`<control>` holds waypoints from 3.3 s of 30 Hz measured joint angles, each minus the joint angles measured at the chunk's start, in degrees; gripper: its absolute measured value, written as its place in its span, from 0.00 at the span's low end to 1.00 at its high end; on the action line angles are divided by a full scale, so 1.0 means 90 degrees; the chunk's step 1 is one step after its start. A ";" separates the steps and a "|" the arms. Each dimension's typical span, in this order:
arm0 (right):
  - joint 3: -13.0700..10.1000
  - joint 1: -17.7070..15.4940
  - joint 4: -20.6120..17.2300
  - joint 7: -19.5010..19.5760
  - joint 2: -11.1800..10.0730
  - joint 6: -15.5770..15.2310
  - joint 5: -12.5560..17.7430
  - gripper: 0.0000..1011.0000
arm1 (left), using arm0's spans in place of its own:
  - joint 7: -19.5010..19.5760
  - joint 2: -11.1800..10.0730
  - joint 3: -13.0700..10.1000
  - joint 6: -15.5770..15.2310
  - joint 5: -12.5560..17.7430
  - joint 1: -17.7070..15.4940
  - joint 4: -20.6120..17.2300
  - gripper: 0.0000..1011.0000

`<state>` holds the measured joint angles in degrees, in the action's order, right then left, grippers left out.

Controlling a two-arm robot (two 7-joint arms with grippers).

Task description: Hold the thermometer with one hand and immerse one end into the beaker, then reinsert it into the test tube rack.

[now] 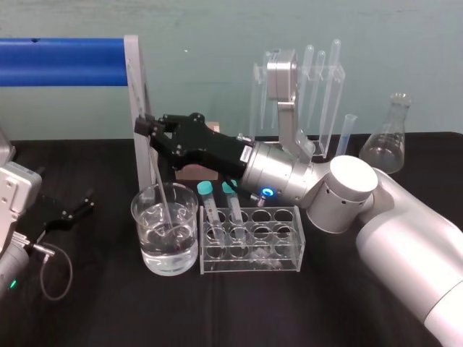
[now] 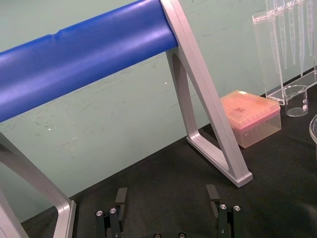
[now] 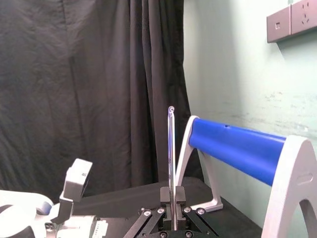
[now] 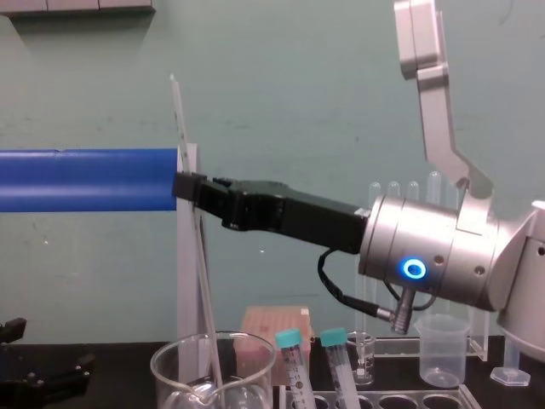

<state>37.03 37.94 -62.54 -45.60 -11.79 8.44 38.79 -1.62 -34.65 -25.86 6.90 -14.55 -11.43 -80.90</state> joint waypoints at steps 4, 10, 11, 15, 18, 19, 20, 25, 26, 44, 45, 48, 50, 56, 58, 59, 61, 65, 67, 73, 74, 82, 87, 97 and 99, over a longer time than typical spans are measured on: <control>-0.0022 -0.0042 0.0055 -0.0021 0.0026 0.0005 -0.0060 0.05 | 0.0000 0.0000 0.0000 0.0000 0.0000 0.0000 0.0000 1.00; -0.0044 -0.0111 0.0074 -0.0031 0.0036 -0.0007 -0.0138 0.05 | 0.0000 0.0000 0.0000 0.0000 0.0000 0.0000 0.0000 1.00; -0.0048 -0.0118 0.0073 -0.0034 0.0037 -0.0011 -0.0143 0.05 | 0.0000 0.0000 0.0000 0.0000 0.0000 0.0000 0.0000 1.00; -0.0070 -0.0156 0.0044 -0.0039 0.0038 -0.0043 -0.0161 0.05 | 0.0000 0.0000 0.0000 0.0000 -0.0001 0.0000 0.0000 1.00; -0.0089 -0.0173 0.0019 -0.0038 0.0041 -0.0053 -0.0174 0.05 | 0.0000 0.0000 0.0000 0.0000 0.0000 0.0000 0.0000 1.00; -0.0093 -0.0176 0.0015 -0.0038 0.0043 -0.0054 -0.0179 0.05 | 0.0000 0.0000 0.0000 0.0000 0.0000 0.0000 0.0000 1.00; -0.0098 -0.0178 0.0011 -0.0037 0.0044 -0.0054 -0.0185 0.05 | 0.0000 0.0000 0.0000 0.0000 0.0000 0.0000 0.0000 1.00; -0.0131 -0.0190 -0.0024 -0.0032 0.0044 -0.0060 -0.0206 0.05 | 0.0000 0.0000 0.0000 0.0000 0.0000 0.0000 0.0000 1.00; -0.0135 -0.0190 -0.0025 -0.0032 0.0045 -0.0061 -0.0207 0.06 | 0.0000 0.0000 0.0000 0.0000 0.0000 0.0000 0.0000 1.00; -0.0167 -0.0176 -0.0038 0.0000 0.0060 -0.0108 -0.0260 0.05 | 0.0000 0.0000 0.0000 0.0000 0.0000 0.0000 0.0000 1.00; -0.0167 -0.0175 -0.0037 0.0000 0.0060 -0.0111 -0.0260 0.05 | 0.0000 0.0000 0.0000 0.0000 0.0000 0.0000 0.0000 1.00; -0.0167 -0.0172 -0.0038 0.0003 0.0058 -0.0130 -0.0261 0.05 | 0.0000 0.0000 0.0000 0.0000 0.0000 0.0000 0.0000 1.00; -0.0167 -0.0173 -0.0040 0.0005 0.0055 -0.0135 -0.0262 0.05 | 0.0000 0.0000 0.0000 0.0000 0.0000 0.0000 0.0000 1.00; -0.0167 -0.0186 -0.0069 0.0029 0.0045 -0.0146 -0.0280 0.05 | 0.0000 0.0001 0.0000 0.0000 0.0000 0.0000 0.0000 1.00; -0.0166 -0.0186 -0.0069 0.0032 0.0046 -0.0146 -0.0285 0.05 | 0.0000 0.0000 0.0000 0.0000 0.0000 0.0000 0.0000 1.00; -0.0166 -0.0184 -0.0069 0.0034 0.0047 -0.0146 -0.0288 0.05 | 0.0000 0.0000 0.0000 0.0000 0.0000 0.0000 0.0000 1.00; -0.0167 -0.0182 -0.0069 0.0034 0.0045 -0.0146 -0.0288 0.05 | 0.0000 0.0000 0.0000 0.0000 0.0000 0.0000 0.0000 1.00; -0.0169 -0.0177 -0.0068 0.0034 0.0038 -0.0146 -0.0292 0.05 | 0.0000 0.0000 0.0000 0.0000 0.0000 0.0000 0.0000 1.00; -0.0170 -0.0177 -0.0065 0.0033 0.0038 -0.0144 -0.0294 0.05 | 0.0000 0.0000 0.0000 0.0000 0.0000 0.0000 0.0000 1.00; -0.0170 -0.0172 -0.0056 0.0029 0.0037 -0.0142 -0.0296 0.05 | 0.0000 0.0000 0.0000 0.0000 0.0000 0.0000 0.0000 1.00; -0.0170 -0.0171 -0.0056 0.0028 0.0036 -0.0142 -0.0297 0.05 | 0.0000 0.0000 0.0000 0.0000 -0.0001 0.0000 0.0000 1.00; -0.0166 -0.0179 -0.0076 0.0027 0.0024 -0.0144 -0.0307 0.05 | 0.0000 0.0000 0.0000 0.0000 0.0000 0.0000 0.0000 1.00; -0.0163 -0.0190 -0.0103 0.0027 0.0017 -0.0149 -0.0308 0.05 | 0.0000 0.0000 0.0000 0.0000 0.0000 0.0000 0.0000 1.00; -0.0153 -0.0203 -0.0115 0.0029 0.0009 -0.0153 -0.0315 0.05 | 0.0000 0.0000 0.0000 0.0000 0.0000 0.0000 0.0000 1.00; -0.0153 -0.0203 -0.0115 0.0030 0.0008 -0.0153 -0.0316 0.05 | 0.0000 0.0000 0.0000 0.0000 0.0000 0.0000 0.0000 1.00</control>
<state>35.65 36.11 -63.58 -45.33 -11.72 7.06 35.95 -1.62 -34.65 -25.86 6.90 -14.55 -11.43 -80.90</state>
